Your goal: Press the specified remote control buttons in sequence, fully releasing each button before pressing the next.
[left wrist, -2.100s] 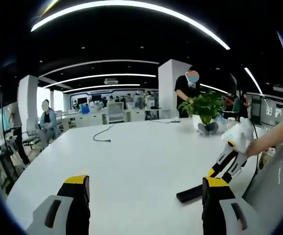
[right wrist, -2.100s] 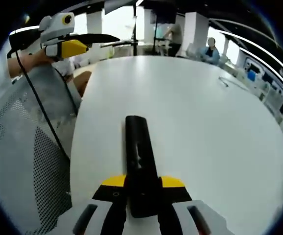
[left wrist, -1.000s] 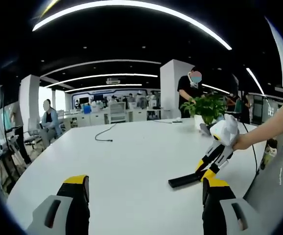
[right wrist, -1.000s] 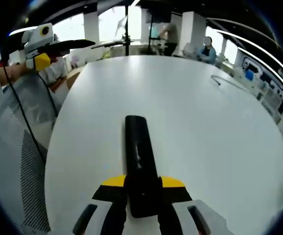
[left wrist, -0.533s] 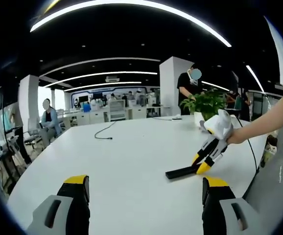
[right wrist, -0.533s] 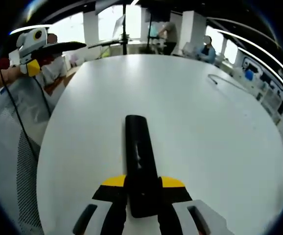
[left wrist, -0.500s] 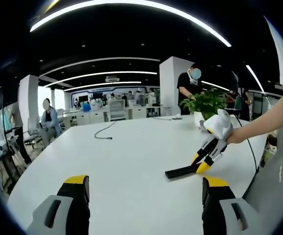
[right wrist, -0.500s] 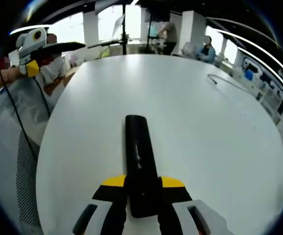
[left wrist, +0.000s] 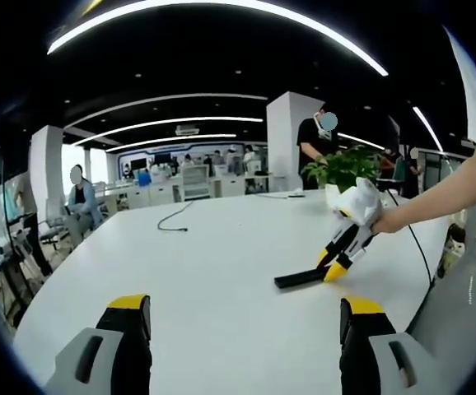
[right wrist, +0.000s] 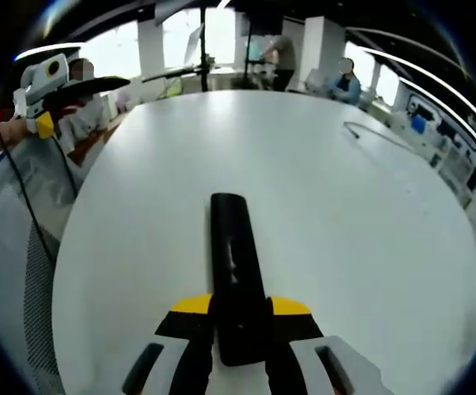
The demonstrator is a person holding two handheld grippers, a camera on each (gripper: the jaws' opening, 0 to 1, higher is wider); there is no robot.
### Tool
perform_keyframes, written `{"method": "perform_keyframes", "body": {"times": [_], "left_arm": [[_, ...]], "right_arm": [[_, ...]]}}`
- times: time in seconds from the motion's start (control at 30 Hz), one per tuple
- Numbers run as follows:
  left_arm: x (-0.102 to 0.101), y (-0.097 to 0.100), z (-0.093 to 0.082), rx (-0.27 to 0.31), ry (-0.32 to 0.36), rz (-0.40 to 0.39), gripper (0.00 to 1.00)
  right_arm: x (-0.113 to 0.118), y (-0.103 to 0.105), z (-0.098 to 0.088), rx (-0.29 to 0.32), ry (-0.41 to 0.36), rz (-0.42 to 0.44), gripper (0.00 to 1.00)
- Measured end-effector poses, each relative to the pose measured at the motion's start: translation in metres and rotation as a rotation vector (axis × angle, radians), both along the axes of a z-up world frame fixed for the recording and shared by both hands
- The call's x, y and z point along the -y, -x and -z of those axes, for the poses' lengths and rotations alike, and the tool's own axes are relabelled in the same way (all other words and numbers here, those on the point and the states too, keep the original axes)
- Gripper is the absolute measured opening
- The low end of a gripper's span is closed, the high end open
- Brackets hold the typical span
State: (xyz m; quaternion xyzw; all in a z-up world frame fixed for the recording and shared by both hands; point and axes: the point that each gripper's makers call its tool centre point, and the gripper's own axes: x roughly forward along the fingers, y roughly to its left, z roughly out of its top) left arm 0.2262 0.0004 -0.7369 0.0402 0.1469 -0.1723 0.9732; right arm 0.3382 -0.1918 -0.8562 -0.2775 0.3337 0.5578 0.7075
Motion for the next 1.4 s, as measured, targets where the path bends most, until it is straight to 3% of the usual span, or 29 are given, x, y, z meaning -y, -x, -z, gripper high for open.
{"method": "perform_keyframes", "body": {"times": [1.13, 1.23, 1.4], "left_arm": [[-0.001, 0.001, 0.001, -0.007, 0.005, -0.003, 0.98], [-0.004, 0.000, -0.004, 0.022, 0.001, -0.017, 0.97], [-0.004, 0.000, 0.000, 0.000, 0.007, -0.018, 0.98]], "right_arm": [[0.000, -0.035, 0.006, -0.006, 0.023, -0.027, 0.21], [-0.001, -0.038, 0.004, -0.004, 0.025, -0.031, 0.21], [-0.001, -0.042, 0.003, -0.004, 0.030, -0.033, 0.21]]}}
